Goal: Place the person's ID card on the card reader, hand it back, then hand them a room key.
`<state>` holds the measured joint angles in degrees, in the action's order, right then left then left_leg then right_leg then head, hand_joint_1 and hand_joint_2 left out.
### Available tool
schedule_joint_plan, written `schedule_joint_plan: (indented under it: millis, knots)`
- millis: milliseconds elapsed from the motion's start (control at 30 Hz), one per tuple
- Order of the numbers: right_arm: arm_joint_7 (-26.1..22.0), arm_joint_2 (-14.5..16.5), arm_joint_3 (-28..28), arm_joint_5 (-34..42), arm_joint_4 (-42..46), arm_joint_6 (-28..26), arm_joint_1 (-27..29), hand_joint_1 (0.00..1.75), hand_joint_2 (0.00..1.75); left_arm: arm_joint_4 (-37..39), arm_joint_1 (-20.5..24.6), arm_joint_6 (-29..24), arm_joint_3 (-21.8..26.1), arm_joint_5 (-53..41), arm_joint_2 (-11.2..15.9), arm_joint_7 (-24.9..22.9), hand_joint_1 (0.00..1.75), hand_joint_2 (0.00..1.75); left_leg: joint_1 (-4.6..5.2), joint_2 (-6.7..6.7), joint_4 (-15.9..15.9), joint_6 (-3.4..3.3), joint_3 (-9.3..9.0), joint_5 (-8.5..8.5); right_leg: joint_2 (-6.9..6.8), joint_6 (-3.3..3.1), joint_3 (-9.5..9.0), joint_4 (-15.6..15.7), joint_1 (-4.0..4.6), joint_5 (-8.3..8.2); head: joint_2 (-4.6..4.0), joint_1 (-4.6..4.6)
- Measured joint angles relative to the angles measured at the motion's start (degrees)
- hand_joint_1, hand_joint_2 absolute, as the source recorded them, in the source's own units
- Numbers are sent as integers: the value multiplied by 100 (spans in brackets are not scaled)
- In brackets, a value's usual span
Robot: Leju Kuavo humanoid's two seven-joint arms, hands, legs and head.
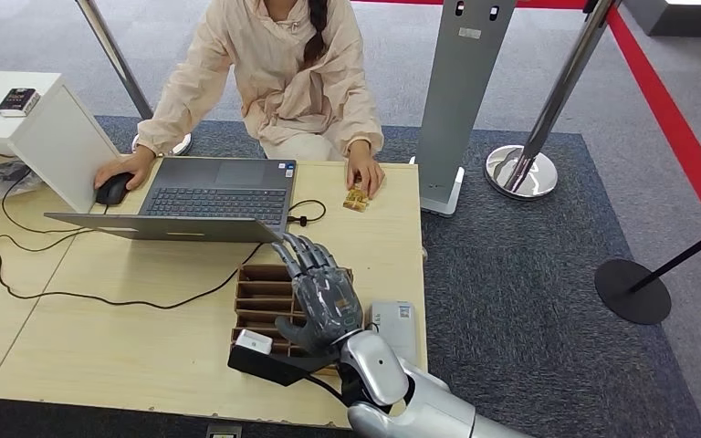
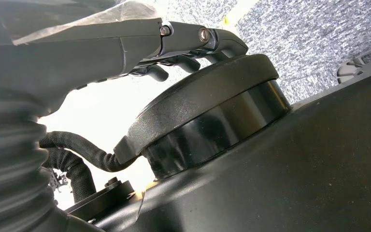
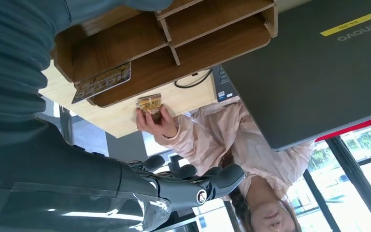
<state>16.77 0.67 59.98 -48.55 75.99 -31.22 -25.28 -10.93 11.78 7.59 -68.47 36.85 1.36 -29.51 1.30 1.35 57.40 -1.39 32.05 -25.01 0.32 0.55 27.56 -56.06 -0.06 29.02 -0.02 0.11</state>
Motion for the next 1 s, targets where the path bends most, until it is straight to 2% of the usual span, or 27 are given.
schedule_joint_plan:
  millis: [133,267,367,500,567,633,700,767,867,1000]
  knots:
    - [33,-16,0,-11,-13,29,0,9,175,2,2,4,-1,0,0,1,0,175,0,0,0,0,0,0,0,0,0,0,0,0,0,0]
    - [80,-36,0,-46,-21,62,1,20,175,4,2,12,-3,0,0,8,0,175,0,0,0,0,0,0,0,0,0,0,0,0,0,0]
    - [109,-60,0,-85,-23,70,1,44,175,7,2,15,-11,4,0,17,0,175,0,0,0,0,0,0,0,0,0,0,0,0,0,0]
    - [122,-83,0,-105,-41,70,1,106,175,11,7,15,-42,48,0,23,0,175,0,0,0,0,0,0,0,0,0,0,0,0,0,0]
    - [128,-93,0,-121,-48,69,1,108,175,13,8,15,-49,49,0,25,0,175,0,0,0,0,0,0,0,0,0,0,0,0,0,0]
    - [131,-104,0,-137,-50,69,1,87,175,13,8,15,-60,64,0,31,0,175,0,0,0,0,0,0,0,0,0,0,0,0,0,0]
    - [137,-113,-1,-144,-51,71,1,50,175,14,9,15,-72,86,0,38,0,175,0,0,0,0,0,0,0,0,0,0,0,0,0,0]
    - [144,-119,-2,-149,-51,73,1,26,175,15,9,15,-77,94,0,41,0,175,0,0,0,0,0,0,0,0,0,0,0,0,0,0]
    - [146,-129,-2,-152,-51,75,1,12,175,15,10,16,-87,95,0,45,0,175,0,0,0,0,0,0,0,0,0,0,0,0,0,-1]
    - [146,-133,-2,-154,-51,75,1,9,175,16,12,17,-97,98,0,50,0,175,0,0,0,0,0,0,0,0,0,0,0,0,0,0]
